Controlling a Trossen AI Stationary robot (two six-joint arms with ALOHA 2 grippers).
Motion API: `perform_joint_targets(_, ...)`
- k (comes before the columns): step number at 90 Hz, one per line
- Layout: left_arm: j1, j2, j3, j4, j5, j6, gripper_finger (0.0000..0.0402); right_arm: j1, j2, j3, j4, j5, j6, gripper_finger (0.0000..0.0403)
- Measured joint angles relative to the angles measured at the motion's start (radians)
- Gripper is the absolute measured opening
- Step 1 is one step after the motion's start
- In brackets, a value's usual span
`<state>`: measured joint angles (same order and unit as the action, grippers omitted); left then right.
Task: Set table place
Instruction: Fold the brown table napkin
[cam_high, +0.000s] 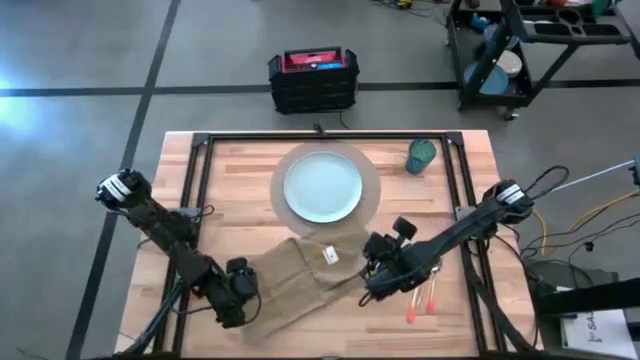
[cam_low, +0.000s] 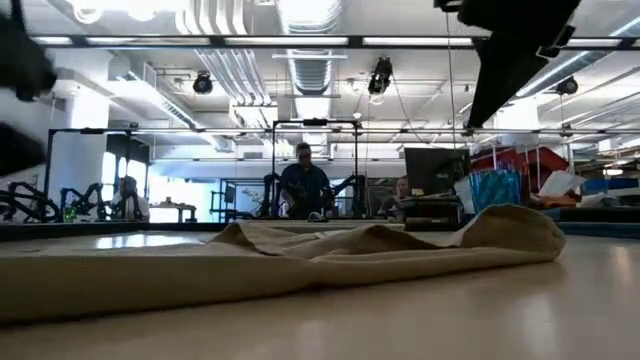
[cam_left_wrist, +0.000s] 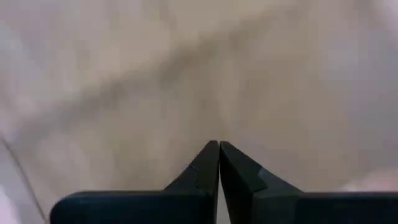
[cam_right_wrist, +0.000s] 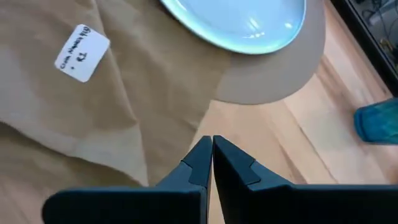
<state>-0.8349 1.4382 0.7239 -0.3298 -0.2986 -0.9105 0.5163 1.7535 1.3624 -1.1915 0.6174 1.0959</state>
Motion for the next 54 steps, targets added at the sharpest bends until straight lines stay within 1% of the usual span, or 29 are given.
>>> perform_joint_targets(9,0.0,-0.027,0.053,0.028,-0.119,0.061,0.0,-0.002,0.001,0.0,0.0,0.002,0.004,0.0)
perform_joint_targets(16,0.0,-0.036,0.083,0.109,-0.133,0.109,0.0,-0.003,0.001,0.0,0.0,0.003,-0.006,0.0)
perform_joint_targets(19,0.001,-0.037,0.086,0.161,-0.106,0.125,0.0,-0.004,0.001,0.0,0.0,0.003,-0.011,0.0)
perform_joint_targets(26,0.008,-0.009,0.078,0.262,0.015,0.16,0.0,-0.004,0.001,0.0,0.0,0.003,-0.016,0.0)
perform_joint_targets(31,0.009,0.024,0.065,0.297,0.069,0.162,0.0,-0.004,0.001,0.0,0.0,0.004,-0.02,0.0)
perform_joint_targets(37,0.01,0.067,0.061,0.312,0.087,0.15,0.0,-0.004,0.001,0.0,0.001,0.011,-0.02,0.0)
perform_joint_targets(48,0.02,0.148,0.053,0.304,0.11,0.075,0.0,-0.004,0.001,0.0,0.004,0.011,-0.022,0.0)
perform_joint_targets(54,0.024,0.191,0.051,0.277,0.164,0.024,0.0,-0.004,0.001,0.0,0.004,0.01,-0.022,0.0)
